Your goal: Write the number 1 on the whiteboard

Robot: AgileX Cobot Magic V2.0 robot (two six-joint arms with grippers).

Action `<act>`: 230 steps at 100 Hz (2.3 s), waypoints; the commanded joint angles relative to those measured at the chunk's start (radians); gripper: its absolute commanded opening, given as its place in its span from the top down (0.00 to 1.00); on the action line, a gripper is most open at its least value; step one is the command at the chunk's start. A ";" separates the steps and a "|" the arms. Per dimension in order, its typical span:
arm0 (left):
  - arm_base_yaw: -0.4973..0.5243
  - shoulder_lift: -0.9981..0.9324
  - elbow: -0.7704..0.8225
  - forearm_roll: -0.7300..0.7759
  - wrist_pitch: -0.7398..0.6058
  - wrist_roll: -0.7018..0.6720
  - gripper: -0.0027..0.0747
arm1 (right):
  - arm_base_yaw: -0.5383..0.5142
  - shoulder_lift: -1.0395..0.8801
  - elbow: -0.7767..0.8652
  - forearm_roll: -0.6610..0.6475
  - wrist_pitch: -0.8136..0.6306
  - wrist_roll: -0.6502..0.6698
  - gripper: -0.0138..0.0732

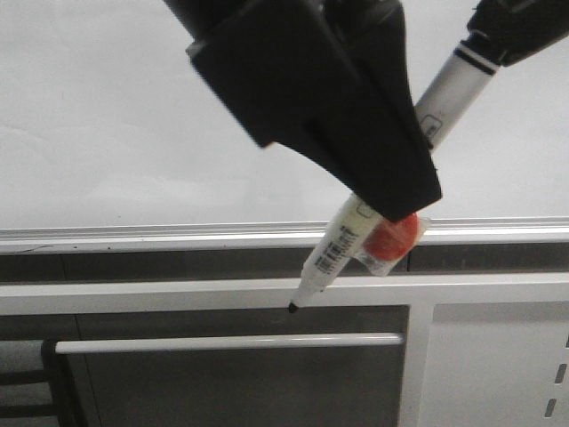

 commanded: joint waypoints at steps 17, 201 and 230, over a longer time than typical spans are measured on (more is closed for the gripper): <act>-0.007 -0.034 -0.036 -0.006 -0.029 -0.013 0.99 | 0.001 -0.006 -0.032 0.014 -0.032 0.000 0.57; -0.007 -0.034 -0.036 -0.031 -0.066 -0.013 0.99 | 0.021 0.055 -0.032 0.053 0.002 -0.005 0.91; -0.007 -0.034 -0.036 -0.031 -0.032 -0.013 0.87 | 0.021 0.055 -0.032 0.065 -0.002 -0.005 0.91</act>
